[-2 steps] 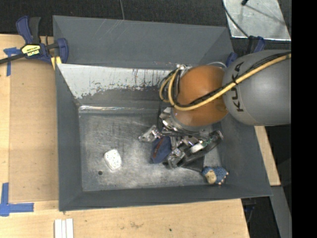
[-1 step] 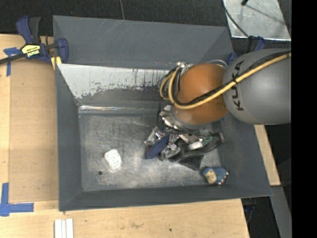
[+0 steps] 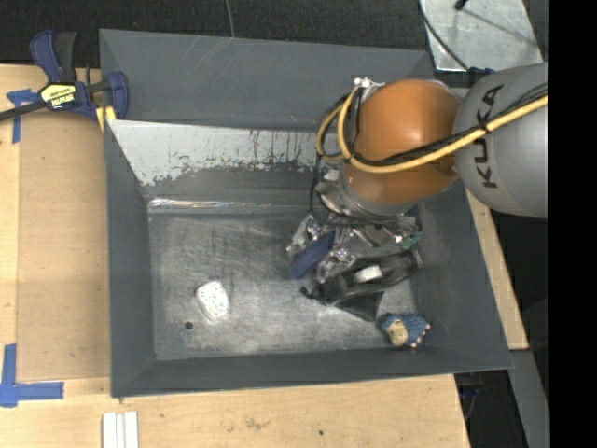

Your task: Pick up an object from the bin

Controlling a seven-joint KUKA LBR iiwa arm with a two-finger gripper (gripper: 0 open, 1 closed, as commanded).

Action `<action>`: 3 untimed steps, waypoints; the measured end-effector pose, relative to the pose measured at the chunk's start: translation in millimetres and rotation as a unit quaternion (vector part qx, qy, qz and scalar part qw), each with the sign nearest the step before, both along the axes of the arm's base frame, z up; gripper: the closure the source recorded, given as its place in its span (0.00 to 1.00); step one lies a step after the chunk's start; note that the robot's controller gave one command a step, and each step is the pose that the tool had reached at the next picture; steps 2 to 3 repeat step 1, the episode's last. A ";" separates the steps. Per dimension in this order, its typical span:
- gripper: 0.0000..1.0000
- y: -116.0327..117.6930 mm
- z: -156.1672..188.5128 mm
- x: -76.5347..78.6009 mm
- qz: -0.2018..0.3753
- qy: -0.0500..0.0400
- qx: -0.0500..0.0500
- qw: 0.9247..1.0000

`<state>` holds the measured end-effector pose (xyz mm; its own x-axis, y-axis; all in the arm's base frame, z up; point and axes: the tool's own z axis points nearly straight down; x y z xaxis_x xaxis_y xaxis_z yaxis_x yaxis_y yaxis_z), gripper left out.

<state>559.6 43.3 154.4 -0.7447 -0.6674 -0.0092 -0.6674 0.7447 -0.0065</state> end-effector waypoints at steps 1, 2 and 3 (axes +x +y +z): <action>1.00 0.0 13.5 1.2 -0.001 0.002 0.000 1.000; 1.00 0.0 13.5 1.2 -0.001 0.002 0.000 1.000; 1.00 0.0 13.5 1.2 -0.001 0.002 0.000 1.000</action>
Offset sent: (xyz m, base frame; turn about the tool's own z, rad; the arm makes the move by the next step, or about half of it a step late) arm -0.0002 -0.0002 0.0121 0.0000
